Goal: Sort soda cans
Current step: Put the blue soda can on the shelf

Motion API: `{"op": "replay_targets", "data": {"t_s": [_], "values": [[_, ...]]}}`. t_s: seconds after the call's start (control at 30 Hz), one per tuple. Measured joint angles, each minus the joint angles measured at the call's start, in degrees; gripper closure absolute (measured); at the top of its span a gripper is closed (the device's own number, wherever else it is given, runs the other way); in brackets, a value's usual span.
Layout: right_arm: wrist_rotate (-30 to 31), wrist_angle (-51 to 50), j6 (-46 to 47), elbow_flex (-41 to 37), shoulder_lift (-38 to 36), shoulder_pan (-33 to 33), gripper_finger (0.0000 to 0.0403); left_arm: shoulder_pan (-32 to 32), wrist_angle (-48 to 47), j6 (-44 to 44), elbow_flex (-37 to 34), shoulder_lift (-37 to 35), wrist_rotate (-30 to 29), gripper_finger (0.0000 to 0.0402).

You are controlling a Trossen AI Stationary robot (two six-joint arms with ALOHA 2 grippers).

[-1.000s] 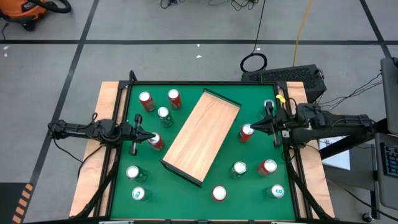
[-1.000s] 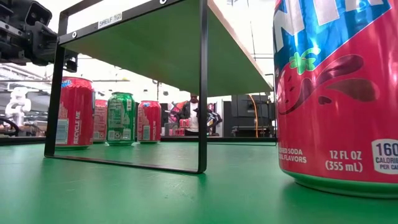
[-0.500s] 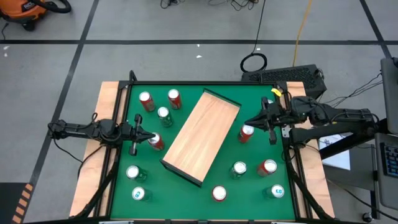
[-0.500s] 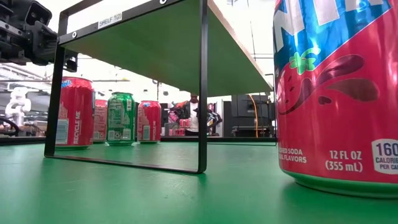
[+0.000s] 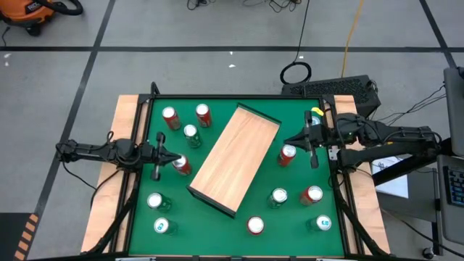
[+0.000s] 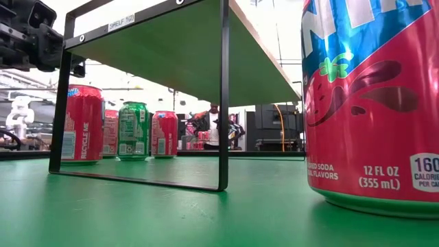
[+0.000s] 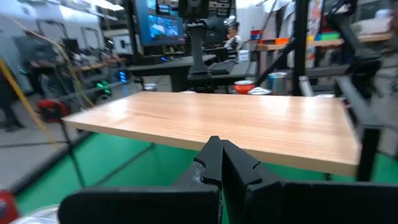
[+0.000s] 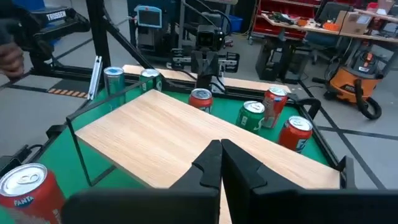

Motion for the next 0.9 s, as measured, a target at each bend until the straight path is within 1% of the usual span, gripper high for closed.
{"op": "replay_targets", "data": {"t_s": [0.13, 0.23, 0.57, 0.77, 0.9], "values": [[3.9, 0.3, 0.9, 0.0, -1.2, 0.0, 0.0403, 0.0, -0.3, -0.1, 0.0, 0.0, 0.0, 0.0402], [7.0, 0.2, 1.9, 0.0, -2.1, 0.0, 0.0403, 0.0, -0.3, -3.3, 0.0, 0.0, 0.0, 0.0402], [7.0, 0.7, 2.7, 0.0, -2.1, 0.0, 0.0403, 0.0, -0.8, -4.1, 0.2, 0.1, -0.1, 0.0402], [6.9, 3.2, 8.9, 0.0, -2.2, 0.0, 0.0403, 0.0, -4.1, -4.4, 3.9, 1.2, -0.7, 0.0402], [6.9, 7.6, 6.9, 0.0, -2.2, 0.0, 0.0403, 0.0, -6.0, -4.6, 5.9, 1.4, -0.1, 0.0402]]}}
